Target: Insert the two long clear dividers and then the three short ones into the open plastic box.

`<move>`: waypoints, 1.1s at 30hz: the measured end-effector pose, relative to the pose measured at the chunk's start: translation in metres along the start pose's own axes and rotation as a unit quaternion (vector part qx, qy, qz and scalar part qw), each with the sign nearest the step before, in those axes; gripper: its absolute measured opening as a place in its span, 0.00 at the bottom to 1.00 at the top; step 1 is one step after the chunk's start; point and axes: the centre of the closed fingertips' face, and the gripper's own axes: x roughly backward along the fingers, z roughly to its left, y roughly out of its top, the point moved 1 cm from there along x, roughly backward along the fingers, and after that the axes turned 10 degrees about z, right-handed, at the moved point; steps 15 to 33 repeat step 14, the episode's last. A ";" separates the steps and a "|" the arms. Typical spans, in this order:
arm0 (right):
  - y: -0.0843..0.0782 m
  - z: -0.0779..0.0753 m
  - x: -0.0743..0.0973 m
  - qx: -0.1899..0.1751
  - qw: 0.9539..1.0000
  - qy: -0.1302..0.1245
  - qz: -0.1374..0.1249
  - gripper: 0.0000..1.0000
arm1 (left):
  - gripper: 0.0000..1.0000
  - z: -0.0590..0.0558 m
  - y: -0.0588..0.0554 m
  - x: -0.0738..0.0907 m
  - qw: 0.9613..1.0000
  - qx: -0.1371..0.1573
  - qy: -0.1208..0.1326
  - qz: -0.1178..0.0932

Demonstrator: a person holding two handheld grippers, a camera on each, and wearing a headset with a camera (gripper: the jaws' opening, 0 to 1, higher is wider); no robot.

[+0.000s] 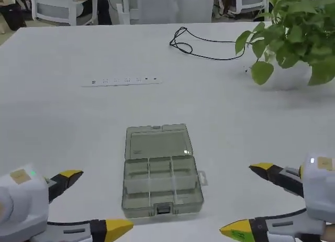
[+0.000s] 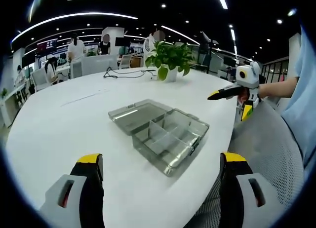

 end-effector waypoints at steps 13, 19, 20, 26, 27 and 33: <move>0.003 0.004 -0.013 -0.025 0.999 0.011 -0.037 1.00 | 1.00 0.002 -0.007 -0.010 1.000 0.008 0.004 0.009; 0.003 0.005 -0.015 -0.026 0.999 0.013 -0.038 1.00 | 1.00 0.003 -0.008 -0.011 1.000 0.006 0.004 0.011; 0.003 0.005 -0.015 -0.026 0.999 0.013 -0.038 1.00 | 1.00 0.003 -0.008 -0.011 1.000 0.006 0.004 0.011; 0.003 0.005 -0.015 -0.026 0.999 0.013 -0.038 1.00 | 1.00 0.003 -0.008 -0.011 1.000 0.006 0.004 0.011; 0.003 0.005 -0.015 -0.026 0.999 0.013 -0.038 1.00 | 1.00 0.003 -0.008 -0.011 1.000 0.006 0.004 0.011; 0.003 0.005 -0.015 -0.026 0.999 0.013 -0.038 1.00 | 1.00 0.003 -0.008 -0.011 1.000 0.006 0.004 0.011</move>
